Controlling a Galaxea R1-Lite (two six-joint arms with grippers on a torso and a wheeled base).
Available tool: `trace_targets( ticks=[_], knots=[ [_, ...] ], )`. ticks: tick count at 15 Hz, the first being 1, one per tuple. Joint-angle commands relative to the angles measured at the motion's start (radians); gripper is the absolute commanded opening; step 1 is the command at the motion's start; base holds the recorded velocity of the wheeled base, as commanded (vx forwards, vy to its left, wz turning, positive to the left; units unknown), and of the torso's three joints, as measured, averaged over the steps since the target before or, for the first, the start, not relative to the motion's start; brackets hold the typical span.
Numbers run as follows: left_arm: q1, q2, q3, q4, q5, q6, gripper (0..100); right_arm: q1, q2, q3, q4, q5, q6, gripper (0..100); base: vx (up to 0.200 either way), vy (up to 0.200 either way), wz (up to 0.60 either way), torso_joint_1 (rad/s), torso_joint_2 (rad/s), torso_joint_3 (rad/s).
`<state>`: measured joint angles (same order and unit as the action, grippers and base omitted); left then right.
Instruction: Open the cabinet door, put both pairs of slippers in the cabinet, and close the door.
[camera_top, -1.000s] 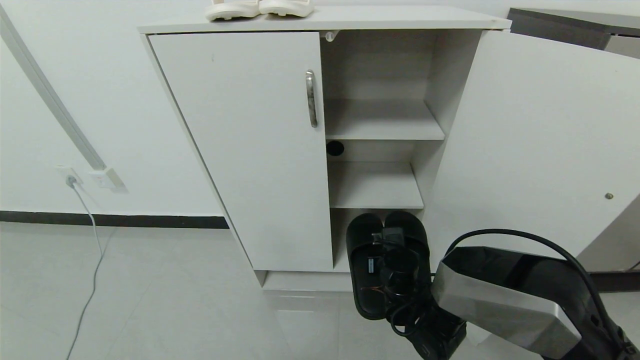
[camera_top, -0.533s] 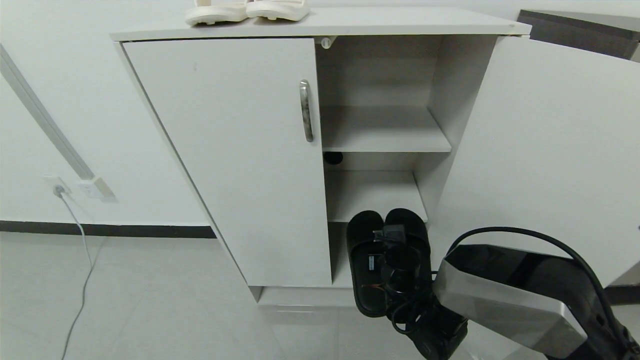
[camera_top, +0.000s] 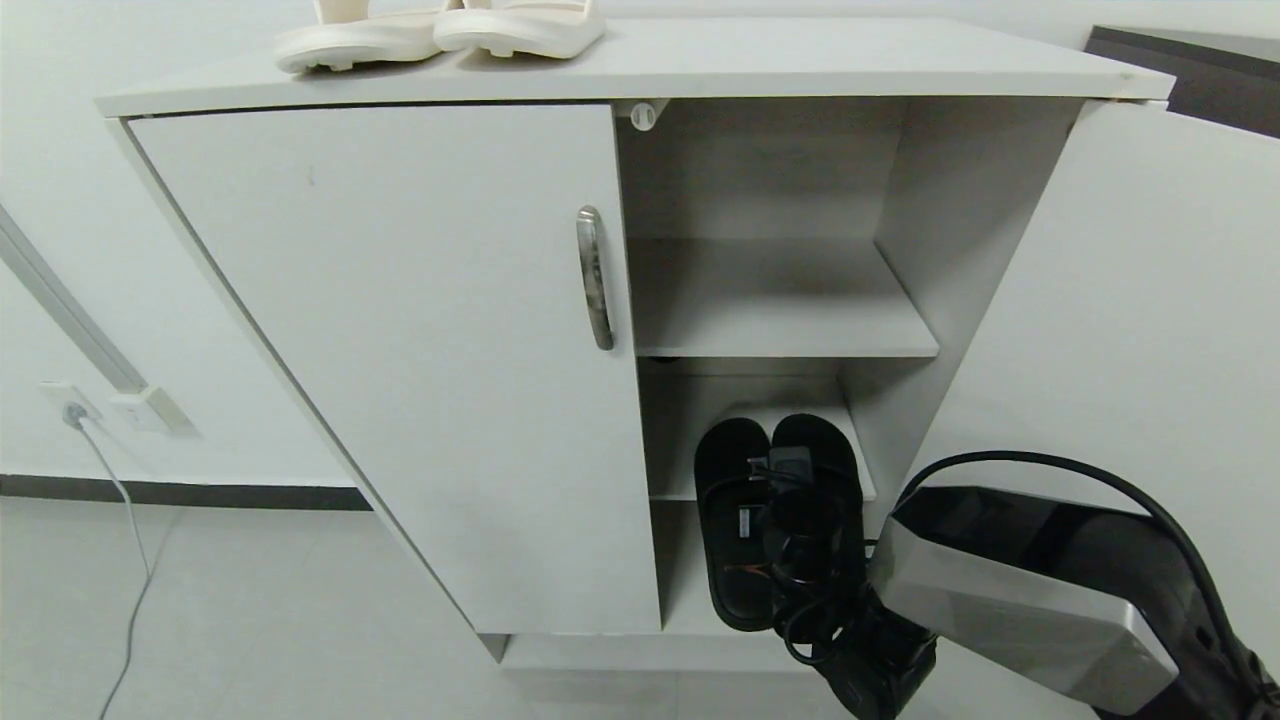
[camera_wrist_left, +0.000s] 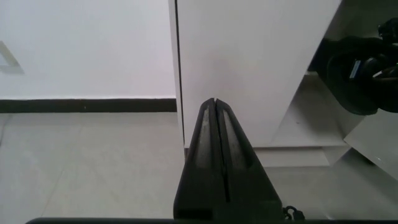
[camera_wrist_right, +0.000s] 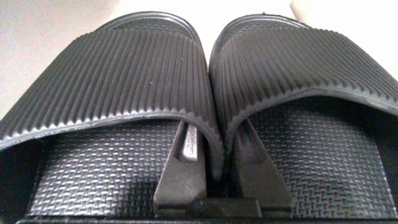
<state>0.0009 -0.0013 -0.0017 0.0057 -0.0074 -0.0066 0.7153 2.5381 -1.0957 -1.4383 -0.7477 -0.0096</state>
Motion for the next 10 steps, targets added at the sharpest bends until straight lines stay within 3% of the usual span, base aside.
trace_targets(
  ticks=[1, 5, 10],
  knots=[
    [0.001, 0.001, 0.0, 0.0, 0.0, 0.0, 0, 0.001, -0.005, 0.0, -0.001, 0.001, -0.001, 0, 0.0, 0.0, 0.0, 0.0, 0.0, 0.0],
    [0.001, 0.001, 0.0, 0.0, 0.0, 0.0, 0, -0.022, -0.005, -0.024, 0.01, 0.01, -0.027, 0, 0.0, 0.0, 0.0, 0.0, 0.0, 0.0],
    [0.001, 0.001, 0.0, 0.0, 0.0, -0.001, 0, -0.048, -0.004, -0.242, 0.288, 0.039, 0.011, 0, 0.0, 0.0, 0.0, 0.0, 0.0, 0.0]
  ],
)
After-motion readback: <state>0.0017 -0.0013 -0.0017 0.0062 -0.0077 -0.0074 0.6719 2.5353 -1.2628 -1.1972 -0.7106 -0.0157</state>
